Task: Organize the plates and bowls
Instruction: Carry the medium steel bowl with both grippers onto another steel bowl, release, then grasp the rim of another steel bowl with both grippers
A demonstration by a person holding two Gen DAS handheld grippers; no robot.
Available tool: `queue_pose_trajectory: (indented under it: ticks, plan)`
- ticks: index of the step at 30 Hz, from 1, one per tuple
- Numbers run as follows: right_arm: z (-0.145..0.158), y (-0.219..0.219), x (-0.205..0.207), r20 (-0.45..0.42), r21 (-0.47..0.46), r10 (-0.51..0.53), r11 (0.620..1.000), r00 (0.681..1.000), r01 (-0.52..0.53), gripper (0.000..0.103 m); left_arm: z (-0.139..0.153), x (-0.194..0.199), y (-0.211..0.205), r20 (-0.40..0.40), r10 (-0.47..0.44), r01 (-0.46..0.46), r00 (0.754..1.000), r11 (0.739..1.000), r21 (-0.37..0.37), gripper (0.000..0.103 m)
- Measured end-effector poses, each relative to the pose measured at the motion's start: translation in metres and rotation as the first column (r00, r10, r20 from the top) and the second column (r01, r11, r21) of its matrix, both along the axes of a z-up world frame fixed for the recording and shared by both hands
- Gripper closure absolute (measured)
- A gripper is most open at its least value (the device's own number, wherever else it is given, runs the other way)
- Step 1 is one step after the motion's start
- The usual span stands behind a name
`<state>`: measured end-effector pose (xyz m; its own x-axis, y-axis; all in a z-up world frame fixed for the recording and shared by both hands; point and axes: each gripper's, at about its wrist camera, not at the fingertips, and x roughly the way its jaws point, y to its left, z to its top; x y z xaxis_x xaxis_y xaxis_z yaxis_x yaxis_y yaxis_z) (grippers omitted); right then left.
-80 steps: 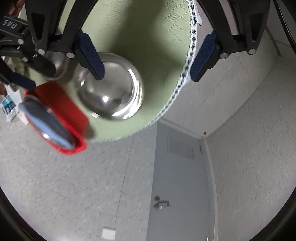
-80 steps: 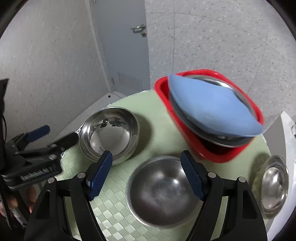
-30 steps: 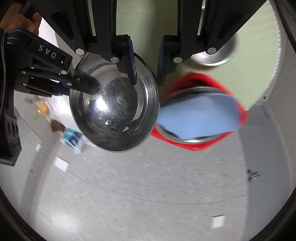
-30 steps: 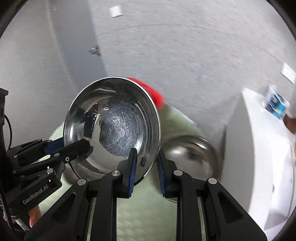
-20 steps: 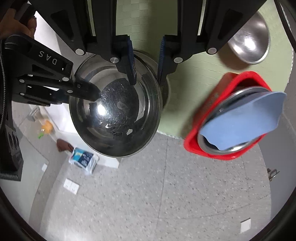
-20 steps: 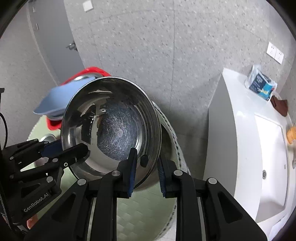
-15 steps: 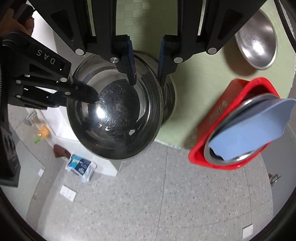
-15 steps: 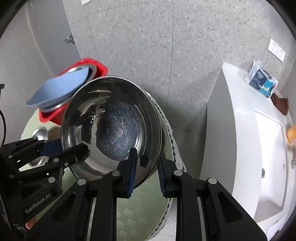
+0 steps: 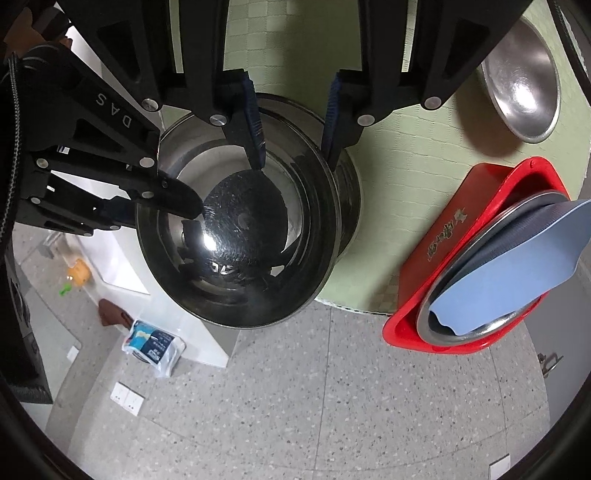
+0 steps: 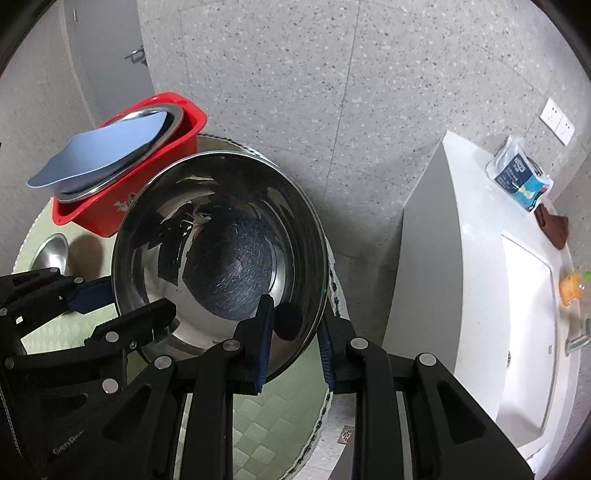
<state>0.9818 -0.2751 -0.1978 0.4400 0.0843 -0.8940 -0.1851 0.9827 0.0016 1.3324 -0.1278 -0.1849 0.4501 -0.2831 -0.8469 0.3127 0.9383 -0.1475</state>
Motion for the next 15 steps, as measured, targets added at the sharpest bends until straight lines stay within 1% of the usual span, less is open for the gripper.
queue_pose_trajectory:
  ticks: [3,6,8,11,12,14,15]
  plan:
    - [0.000,-0.003,0.001,-0.002,0.015,-0.010,1.000,1.000,0.010,0.078,-0.002,0.003,0.003,-0.013,-0.005,0.005,1.000,1.000,-0.019,0.070]
    - [-0.001,-0.007,0.001,-0.013,0.029,-0.028,0.999,1.000,0.028,0.071,-0.001,0.006,0.003,-0.005,0.000,0.000,1.000,1.000,-0.019,0.060]
    - [-0.006,-0.010,0.002,-0.029,0.044,-0.035,0.998,0.999,0.036,0.070,0.000,0.009,0.003,0.003,0.000,0.000,1.000,1.000,-0.008,0.059]
    - [-0.013,-0.015,0.002,-0.051,0.093,-0.042,0.995,0.998,0.047,0.070,-0.002,0.009,0.001,0.006,0.003,-0.003,1.000,1.000,-0.011,0.058]
    - [-0.014,-0.017,0.002,-0.054,0.096,-0.044,0.994,0.998,0.049,0.070,-0.003,0.008,0.002,0.005,0.007,-0.007,1.000,1.000,-0.014,0.057]
    - [-0.016,-0.018,0.001,-0.055,0.105,-0.042,0.993,0.998,0.048,0.070,-0.002,0.007,0.005,0.015,0.016,-0.016,1.000,1.000,-0.018,0.054]
    - [-0.016,-0.018,0.001,-0.053,0.112,-0.042,0.993,0.998,0.048,0.070,0.000,0.006,0.006,0.021,0.020,-0.020,1.000,1.000,-0.022,0.048]
